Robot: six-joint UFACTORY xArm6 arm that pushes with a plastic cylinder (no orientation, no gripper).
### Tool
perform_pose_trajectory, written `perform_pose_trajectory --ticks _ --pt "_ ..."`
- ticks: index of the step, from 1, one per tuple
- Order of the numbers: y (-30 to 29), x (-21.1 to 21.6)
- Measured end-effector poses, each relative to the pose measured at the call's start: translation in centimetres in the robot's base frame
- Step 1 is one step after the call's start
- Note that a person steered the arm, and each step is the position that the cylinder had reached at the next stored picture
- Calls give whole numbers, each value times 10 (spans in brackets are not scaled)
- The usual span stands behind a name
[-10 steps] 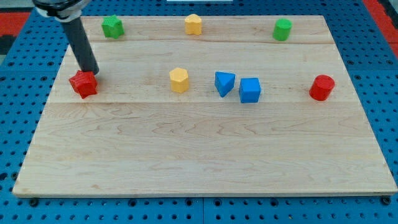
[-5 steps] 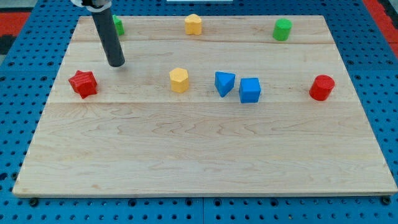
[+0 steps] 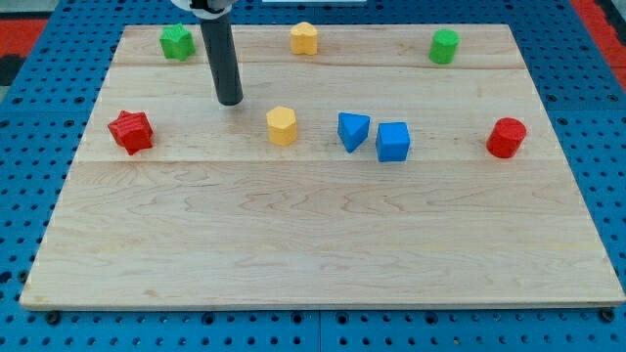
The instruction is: Slide the blue triangle to the left side of the blue cube
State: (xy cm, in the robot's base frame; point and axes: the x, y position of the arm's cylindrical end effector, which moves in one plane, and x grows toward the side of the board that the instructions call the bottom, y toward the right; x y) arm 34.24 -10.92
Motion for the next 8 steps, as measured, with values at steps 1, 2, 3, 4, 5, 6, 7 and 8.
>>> perform_pose_trajectory --ticks 1,2,3,4,5,6,7,8 --pt "54 -6" --pt "81 -6" --pt "134 11" --pt "130 40" --pt "137 57" --pt "140 52" --pt "189 3" --pt "317 -7"
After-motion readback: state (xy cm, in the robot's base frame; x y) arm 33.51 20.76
